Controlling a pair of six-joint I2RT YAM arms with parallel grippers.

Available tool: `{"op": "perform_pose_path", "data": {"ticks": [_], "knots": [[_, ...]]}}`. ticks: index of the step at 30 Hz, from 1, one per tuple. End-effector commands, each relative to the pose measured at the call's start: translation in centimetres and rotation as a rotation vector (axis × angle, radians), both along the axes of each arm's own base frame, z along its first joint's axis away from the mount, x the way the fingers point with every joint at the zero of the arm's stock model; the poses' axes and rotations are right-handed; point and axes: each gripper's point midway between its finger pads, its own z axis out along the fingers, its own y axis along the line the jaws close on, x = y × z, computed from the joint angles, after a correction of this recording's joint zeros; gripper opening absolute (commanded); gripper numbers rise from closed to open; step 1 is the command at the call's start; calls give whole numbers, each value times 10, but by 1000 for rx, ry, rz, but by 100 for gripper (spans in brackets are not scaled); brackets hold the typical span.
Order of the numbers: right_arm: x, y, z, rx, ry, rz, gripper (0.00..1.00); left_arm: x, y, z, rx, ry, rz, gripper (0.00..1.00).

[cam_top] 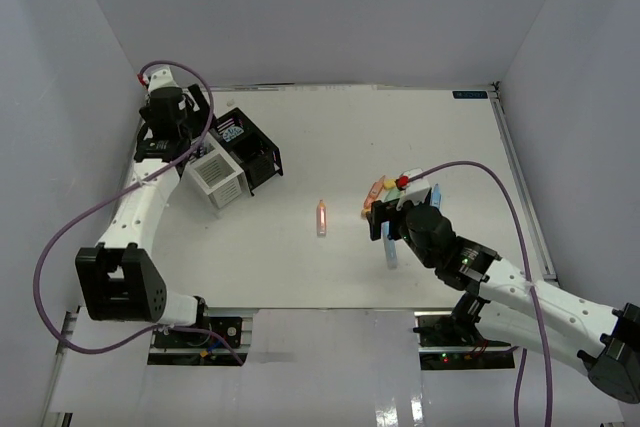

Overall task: Sort the stationery into containers
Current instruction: Pick up the pen from the center of the board.

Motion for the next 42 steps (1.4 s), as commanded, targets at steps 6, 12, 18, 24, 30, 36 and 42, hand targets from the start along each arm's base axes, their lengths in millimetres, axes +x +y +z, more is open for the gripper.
{"op": "perform_pose_path", "data": {"ticks": [6, 12, 18, 24, 30, 36, 42], "knots": [[-2, -25, -13, -91, 87, -128, 93, -47, -78, 53, -192, -34, -350, 98], [-8, -34, -38, -134, 165, -170, 96, -68, -106, 22, -250, 59, -453, 98], [-3, -42, -57, -151, 232, -227, 99, -76, -116, -10, -278, 152, -488, 98], [6, -64, -79, -135, 350, -310, 95, -83, -113, -9, -267, 134, -482, 98], [13, -75, -80, -130, 364, -343, 94, -85, -111, -12, -263, 135, -475, 98], [11, -64, -85, -118, 399, -293, 93, -88, -113, -16, -272, 142, -482, 98], [8, -53, -98, -121, 460, -249, 92, -88, -112, -17, -276, 140, -476, 98]]}}
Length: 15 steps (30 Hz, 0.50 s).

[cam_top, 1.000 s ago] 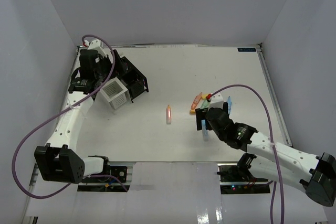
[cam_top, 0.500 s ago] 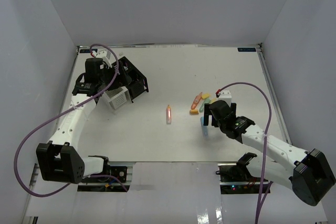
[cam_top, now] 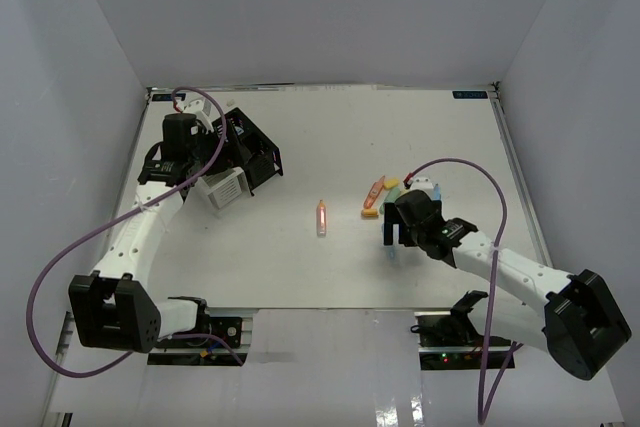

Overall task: Sort the stationery into containers
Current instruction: Pick up the pen from the center of the board.

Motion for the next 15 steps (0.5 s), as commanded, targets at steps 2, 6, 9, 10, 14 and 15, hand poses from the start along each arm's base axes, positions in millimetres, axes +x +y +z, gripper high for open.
{"op": "perform_pose_path", "data": {"ticks": [2, 6, 9, 10, 14, 15], "knots": [[8, 17, 9, 61, -7, 30, 92, -5, -4, 15, -22, -47, -13, 98], [7, 22, 9, 85, -2, 42, 88, -4, -4, 15, -24, -47, -15, 98], [3, 29, 5, 111, 21, 65, 81, -4, -4, 16, -23, -50, -14, 98], [2, 31, 1, 112, 39, 71, 80, -4, -4, 17, -22, -54, -13, 98], [-5, 35, -8, 88, 99, 91, 75, -4, -2, 17, -18, -54, -5, 98], [-9, 32, -16, 57, 135, 92, 75, -4, -3, 17, -19, -57, -10, 98]]}}
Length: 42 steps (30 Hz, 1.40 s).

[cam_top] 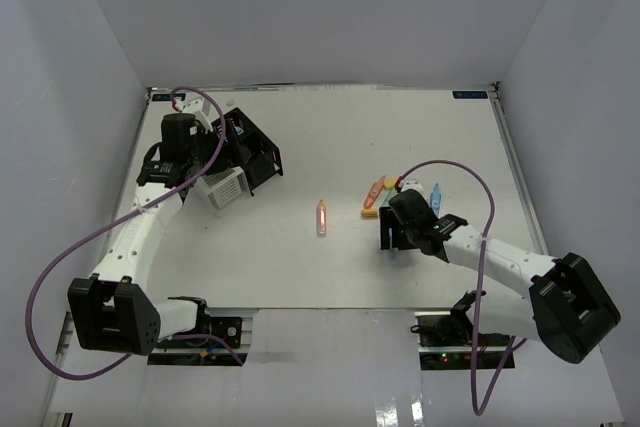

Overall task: Sort the stationery into containers
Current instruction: Pick up the pen from the center of the board.

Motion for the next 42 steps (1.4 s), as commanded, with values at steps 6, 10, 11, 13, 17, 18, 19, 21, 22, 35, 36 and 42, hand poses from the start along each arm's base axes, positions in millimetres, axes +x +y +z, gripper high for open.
{"op": "perform_pose_path", "data": {"ticks": [6, 10, 11, 13, 17, 18, 19, 21, 22, 35, 36, 42], "knots": [[-8, 11, -15, -93, 112, 33, 68, -4, -2, 13, -15, -43, -4, 98], [-10, 10, -19, -126, 132, 30, 60, -5, -3, 13, -17, -45, -8, 98], [-10, 10, -19, -132, 135, 28, 54, -5, -3, 12, -20, -43, -10, 98], [-11, 7, -20, -144, 140, 25, 45, -4, -4, 15, -26, -50, -9, 98], [-10, 8, -13, -132, 117, 27, 22, -6, -19, 22, -89, -48, -60, 98], [-8, 10, -6, -116, 96, 29, 19, -7, -25, 24, -104, -46, -80, 98], [-8, 12, -1, -109, 83, 37, 17, -11, -33, 28, -120, -47, -106, 98], [-6, 17, 14, -80, 41, 62, 13, -19, -50, 42, -170, -63, -164, 98], [-6, 22, 22, -64, 17, 87, 12, -26, -65, 48, -184, -70, -209, 98], [4, 83, 166, 317, -525, 345, 8, -92, -216, 83, -360, -91, -509, 98], [4, 85, 171, 325, -541, 356, 8, -93, -227, 78, -352, -78, -521, 98], [7, 96, 200, 406, -653, 395, 8, -103, -274, 72, -311, -77, -564, 98]]}}
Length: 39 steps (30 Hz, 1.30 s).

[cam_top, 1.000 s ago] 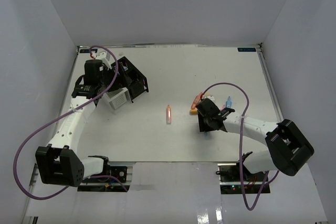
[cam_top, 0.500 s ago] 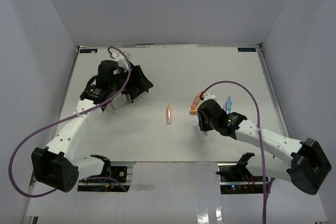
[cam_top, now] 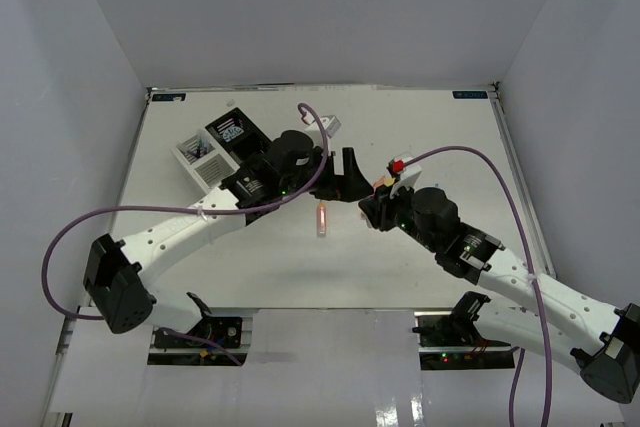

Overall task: Sort the stationery into containers
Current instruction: Pick up the pen from the center of the board, then place the pen in the storage box.

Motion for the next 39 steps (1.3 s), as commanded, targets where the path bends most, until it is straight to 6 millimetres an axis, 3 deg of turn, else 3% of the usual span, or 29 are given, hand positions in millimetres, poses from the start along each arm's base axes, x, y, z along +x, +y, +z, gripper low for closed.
{"op": "perform_pose_path", "data": {"ticks": [1, 7, 11, 12, 14, 18, 19, 20, 22, 23, 25, 27, 30, 34, 35, 39], "knots": [[2, 12, 32, 83, -117, 49, 8, 8, -19, 15, -22, -44, 32, 97], [2, 14, 42, 136, -151, 54, 8, 8, -30, -2, 16, -31, 39, 88], [3, 13, 43, 145, -158, 43, 9, 9, -32, -8, 28, -28, 41, 70], [4, 13, 42, 144, -157, 41, 10, 8, -33, -8, 29, -27, 39, 60], [4, 13, 40, 142, -155, 38, 10, 7, -35, -9, 28, -29, 33, 51], [5, 14, 39, 150, -154, 35, 16, 7, -35, -10, 31, -30, 30, 17], [5, 14, 38, 149, -153, 35, 18, 7, -35, -9, 29, -33, 31, 14], [5, 13, 38, 150, -153, 32, 22, 7, -34, -8, 28, -35, 32, 12], [5, 13, 38, 156, -152, 31, 42, 7, -33, -9, 35, -45, 34, 8], [5, 13, 37, 153, -151, 27, 60, 7, -32, -7, 35, -58, 33, 8], [5, 10, 36, 146, -146, 16, 75, 14, -25, -7, 61, -92, 69, 8], [8, 4, 34, 136, -142, -15, 90, 24, -13, -10, 107, -122, 129, 8], [9, -8, 30, 106, -133, -67, 98, 48, 15, -6, 199, -188, 258, 8], [8, -27, 24, 81, -130, -128, 96, 90, 66, 7, 321, -250, 435, 12], [7, -32, 19, 66, -125, -142, 96, 110, 88, 20, 340, -273, 505, 14], [2, -45, 15, 70, -136, -168, 96, 151, 143, 51, 388, -335, 670, 15]]}}
